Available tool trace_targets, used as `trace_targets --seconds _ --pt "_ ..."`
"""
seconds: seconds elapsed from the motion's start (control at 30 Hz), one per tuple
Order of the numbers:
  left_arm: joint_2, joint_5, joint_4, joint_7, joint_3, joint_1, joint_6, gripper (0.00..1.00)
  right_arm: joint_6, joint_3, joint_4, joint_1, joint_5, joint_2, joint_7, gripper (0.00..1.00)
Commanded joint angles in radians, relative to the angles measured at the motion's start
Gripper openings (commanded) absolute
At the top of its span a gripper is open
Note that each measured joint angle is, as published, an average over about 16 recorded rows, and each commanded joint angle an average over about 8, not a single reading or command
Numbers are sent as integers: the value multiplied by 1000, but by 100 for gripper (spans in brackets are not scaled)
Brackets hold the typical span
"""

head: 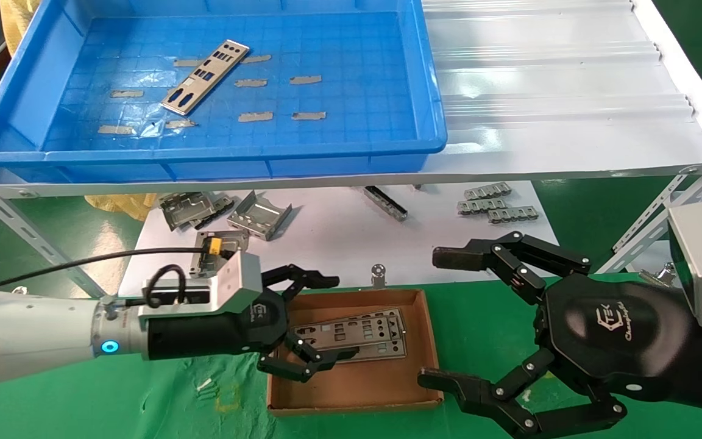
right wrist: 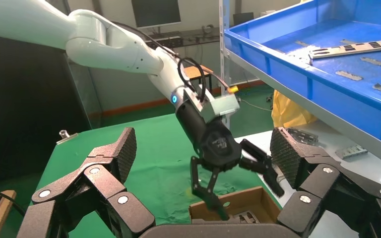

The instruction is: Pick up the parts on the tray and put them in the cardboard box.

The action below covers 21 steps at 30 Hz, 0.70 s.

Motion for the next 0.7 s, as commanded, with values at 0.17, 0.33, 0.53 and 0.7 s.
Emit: trace_targets --seconds 0.17,0.33,0.53,0.7 --pt "-56 -27 -116 -73 -37 41 -8 100 0 0 0 0 0 0 0 100" --pt "-107 -51 -225 -140 -70 79 -17 100 0 0 0 0 0 0 0 100" --pt "-169 -80 -355 -220 -111 124 -26 100 0 0 0 0 0 0 0 100" --pt "-219 -104 -462 -287 -144 162 -35 100 0 0 0 0 0 0 0 100"
